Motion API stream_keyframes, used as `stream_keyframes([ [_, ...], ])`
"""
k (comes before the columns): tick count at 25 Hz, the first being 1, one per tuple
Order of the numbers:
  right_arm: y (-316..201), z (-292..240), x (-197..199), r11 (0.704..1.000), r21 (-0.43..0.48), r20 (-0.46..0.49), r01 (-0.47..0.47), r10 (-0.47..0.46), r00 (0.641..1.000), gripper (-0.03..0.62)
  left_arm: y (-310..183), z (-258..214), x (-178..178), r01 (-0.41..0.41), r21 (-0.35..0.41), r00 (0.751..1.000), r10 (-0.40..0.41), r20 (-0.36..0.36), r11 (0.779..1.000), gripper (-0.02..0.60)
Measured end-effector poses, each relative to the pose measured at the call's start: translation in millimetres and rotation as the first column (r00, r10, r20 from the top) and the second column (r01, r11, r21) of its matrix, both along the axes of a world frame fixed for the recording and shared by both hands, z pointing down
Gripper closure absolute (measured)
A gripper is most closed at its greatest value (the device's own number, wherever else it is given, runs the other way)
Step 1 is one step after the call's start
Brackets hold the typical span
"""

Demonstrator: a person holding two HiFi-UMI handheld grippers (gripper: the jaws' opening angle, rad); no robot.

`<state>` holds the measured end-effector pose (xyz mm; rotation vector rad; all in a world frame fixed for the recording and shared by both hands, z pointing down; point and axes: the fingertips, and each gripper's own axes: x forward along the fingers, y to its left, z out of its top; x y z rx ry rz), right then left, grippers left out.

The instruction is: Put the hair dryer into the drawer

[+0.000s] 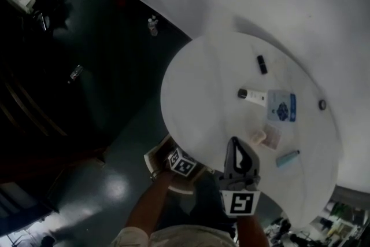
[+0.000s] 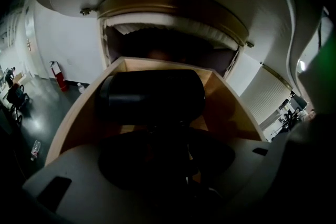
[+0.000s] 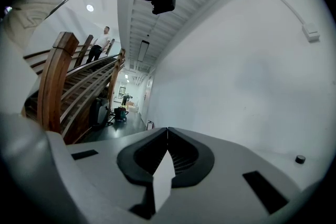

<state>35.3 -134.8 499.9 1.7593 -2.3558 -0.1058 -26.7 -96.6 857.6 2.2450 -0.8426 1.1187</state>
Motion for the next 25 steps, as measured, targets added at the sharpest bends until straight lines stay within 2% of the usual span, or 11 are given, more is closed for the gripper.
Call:
stream_keyframes([
  [12, -1.1, 16.0, -5.5, 1.0, -0.021, 0.002, 0.007, -0.007, 1.0, 0.586, 4.9, 34.0, 0.6, -0.003, -0.063, 1.0, 0.003, 0.012, 0.998, 0.328],
  [21, 1.8, 24.0, -6.8, 0.999, -0.038, -0.008, 0.012, -0.012, 1.0, 0.586, -0.6, 35.2, 6.2, -0.009, -0.032, 1.0, 0.009, 0.002, 0.999, 0.327],
  [25, 1.9, 20.0, -7.9, 1.0, -0.027, -0.004, 0.008, -0.009, 1.0, 0.586, 0.1, 27.8, 8.0, -0.043, -0.009, 0.999, 0.042, -0.002, 0.999, 0.325],
])
